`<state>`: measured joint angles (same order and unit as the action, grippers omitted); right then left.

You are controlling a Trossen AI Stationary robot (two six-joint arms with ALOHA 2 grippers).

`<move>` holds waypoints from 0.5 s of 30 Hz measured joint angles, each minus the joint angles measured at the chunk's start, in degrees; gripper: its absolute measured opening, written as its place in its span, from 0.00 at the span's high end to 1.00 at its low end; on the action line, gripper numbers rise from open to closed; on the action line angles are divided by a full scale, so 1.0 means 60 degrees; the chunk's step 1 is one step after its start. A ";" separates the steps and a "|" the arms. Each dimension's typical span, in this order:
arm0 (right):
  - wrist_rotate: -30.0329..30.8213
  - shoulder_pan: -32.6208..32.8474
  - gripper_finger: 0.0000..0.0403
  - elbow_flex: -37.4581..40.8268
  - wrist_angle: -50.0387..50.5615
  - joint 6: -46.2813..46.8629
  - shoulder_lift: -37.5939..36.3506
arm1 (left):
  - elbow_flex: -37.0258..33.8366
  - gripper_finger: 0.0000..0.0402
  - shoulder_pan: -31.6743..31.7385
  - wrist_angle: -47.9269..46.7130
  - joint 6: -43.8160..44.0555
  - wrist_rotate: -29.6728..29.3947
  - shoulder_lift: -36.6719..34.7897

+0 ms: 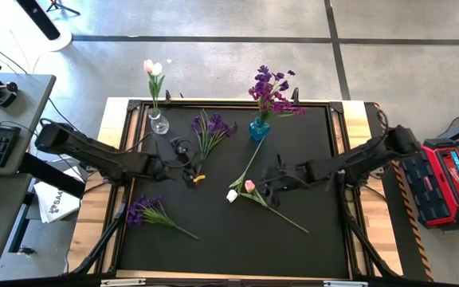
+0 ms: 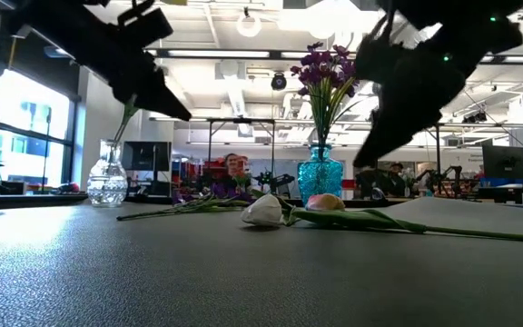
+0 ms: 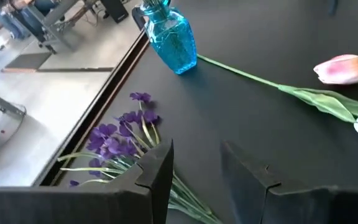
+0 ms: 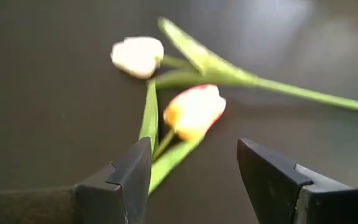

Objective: Sort flowers into vase by color
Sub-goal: Put the top violet flower into the blue vase

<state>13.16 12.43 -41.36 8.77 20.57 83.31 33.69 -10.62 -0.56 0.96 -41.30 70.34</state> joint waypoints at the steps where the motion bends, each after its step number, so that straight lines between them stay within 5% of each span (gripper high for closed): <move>1: -0.0078 -0.0012 0.48 -0.0198 0.0324 0.0007 0.0197 | 0.0000 0.71 0.0032 0.0119 0.0078 -0.0006 0.0108; 8: -0.0518 0.0013 0.48 -0.1259 0.1860 0.0421 0.1336 | 0.0000 0.71 0.0223 0.0305 0.0402 -0.0029 0.0566; 15: -0.0360 0.0013 0.48 -0.1541 0.1815 0.0314 0.1595 | 0.0011 0.71 0.1182 0.0386 0.3590 0.0521 0.1474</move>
<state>10.99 12.51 -50.61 19.66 22.46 92.88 33.76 -3.53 1.76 22.50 -38.17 79.18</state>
